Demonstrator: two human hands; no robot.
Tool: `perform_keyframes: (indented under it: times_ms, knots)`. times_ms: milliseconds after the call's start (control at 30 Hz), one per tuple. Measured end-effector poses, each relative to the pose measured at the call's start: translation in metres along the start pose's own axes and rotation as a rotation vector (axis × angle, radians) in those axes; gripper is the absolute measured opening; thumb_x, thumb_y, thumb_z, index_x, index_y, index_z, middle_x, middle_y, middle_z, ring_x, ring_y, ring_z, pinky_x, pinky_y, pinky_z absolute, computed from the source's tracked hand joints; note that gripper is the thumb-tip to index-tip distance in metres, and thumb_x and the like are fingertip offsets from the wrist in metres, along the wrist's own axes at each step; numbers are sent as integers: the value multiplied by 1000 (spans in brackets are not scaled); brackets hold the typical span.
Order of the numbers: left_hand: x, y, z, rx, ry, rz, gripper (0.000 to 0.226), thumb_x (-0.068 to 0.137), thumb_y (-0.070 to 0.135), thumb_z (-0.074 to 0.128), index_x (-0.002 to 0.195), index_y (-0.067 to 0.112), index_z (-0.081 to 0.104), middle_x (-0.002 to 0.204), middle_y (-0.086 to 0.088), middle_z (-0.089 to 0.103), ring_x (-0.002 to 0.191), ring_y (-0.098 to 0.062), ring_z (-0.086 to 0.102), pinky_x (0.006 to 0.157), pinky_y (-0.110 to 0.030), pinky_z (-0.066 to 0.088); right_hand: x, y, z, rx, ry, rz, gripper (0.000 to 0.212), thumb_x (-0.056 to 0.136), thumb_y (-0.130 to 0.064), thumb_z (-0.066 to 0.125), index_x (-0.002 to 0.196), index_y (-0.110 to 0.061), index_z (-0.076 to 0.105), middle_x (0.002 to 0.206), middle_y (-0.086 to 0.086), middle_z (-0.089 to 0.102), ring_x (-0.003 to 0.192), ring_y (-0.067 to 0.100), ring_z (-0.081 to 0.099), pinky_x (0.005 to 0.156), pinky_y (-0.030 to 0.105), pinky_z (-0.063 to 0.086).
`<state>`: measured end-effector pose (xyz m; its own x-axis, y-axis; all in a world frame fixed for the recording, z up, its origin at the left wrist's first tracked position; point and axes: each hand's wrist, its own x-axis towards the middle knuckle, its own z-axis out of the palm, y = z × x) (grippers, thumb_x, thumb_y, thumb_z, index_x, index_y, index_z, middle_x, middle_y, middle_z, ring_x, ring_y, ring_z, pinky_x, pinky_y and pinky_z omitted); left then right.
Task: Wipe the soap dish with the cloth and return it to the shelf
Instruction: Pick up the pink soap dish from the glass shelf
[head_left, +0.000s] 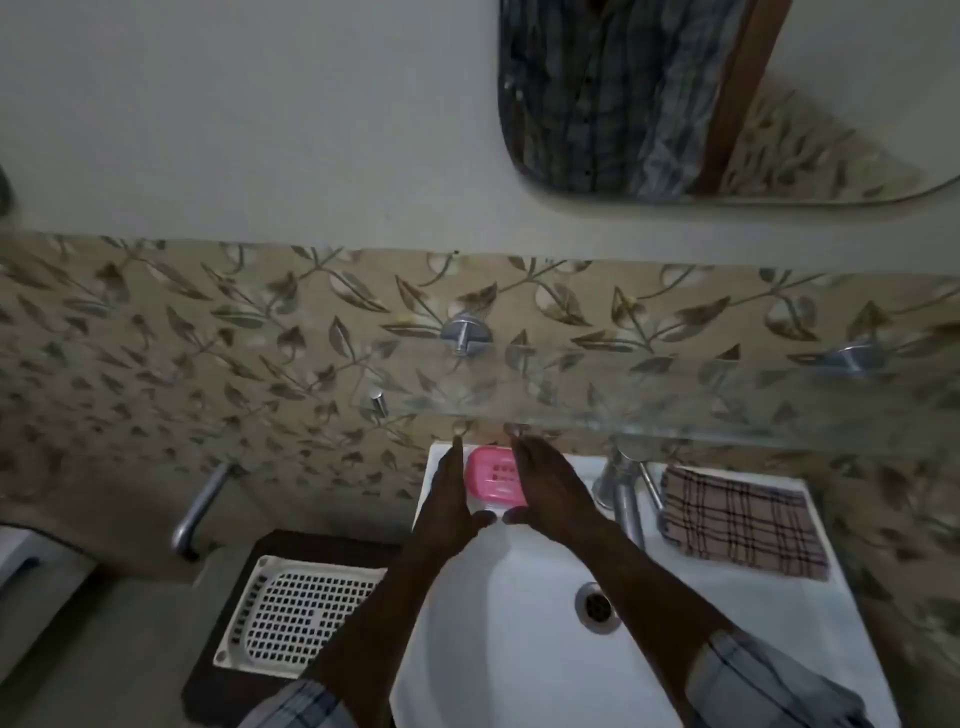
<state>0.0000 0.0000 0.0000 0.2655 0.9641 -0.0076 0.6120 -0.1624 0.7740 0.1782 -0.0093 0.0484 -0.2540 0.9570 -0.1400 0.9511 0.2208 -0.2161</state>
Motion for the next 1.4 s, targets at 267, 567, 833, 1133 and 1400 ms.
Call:
perform_keyframes:
  times_ms: [267,567,833,1133,1400]
  knots:
    - [21,-15,9,-241,17,16,110,64,-10,87,141,38,24,126,14,56,110,21,57,90,-3,47,27,17,-1,131,-146,0,105,82,-40,75,153,-2,8,157,20,23,144,33,21,116,37,28]
    - [18,-14,17,-348,54,-29,104,63,-15,84,141,35,36,129,5,61,115,13,59,99,-14,50,31,23,-13,283,-199,-27,102,81,-38,75,155,-15,9,153,15,37,136,29,40,111,39,38]
    - [-7,-8,16,-104,132,-59,74,87,-18,53,153,-7,21,160,-22,29,151,-34,28,125,-32,17,10,27,-4,204,-16,-69,108,81,-30,76,156,-15,-1,157,15,22,143,32,24,115,40,31]
    - [-11,40,-4,-818,250,-446,38,104,35,49,105,7,75,102,-25,76,91,-31,73,84,-48,61,-11,20,-5,291,161,-103,105,78,-27,79,155,-9,8,158,15,20,145,29,22,118,39,27]
    - [-46,66,-29,-844,-209,-434,28,89,18,69,116,9,72,109,-19,77,97,-33,73,81,-40,61,-106,22,-4,360,217,-94,111,80,-24,78,153,-21,-5,162,11,14,150,22,14,120,43,24]
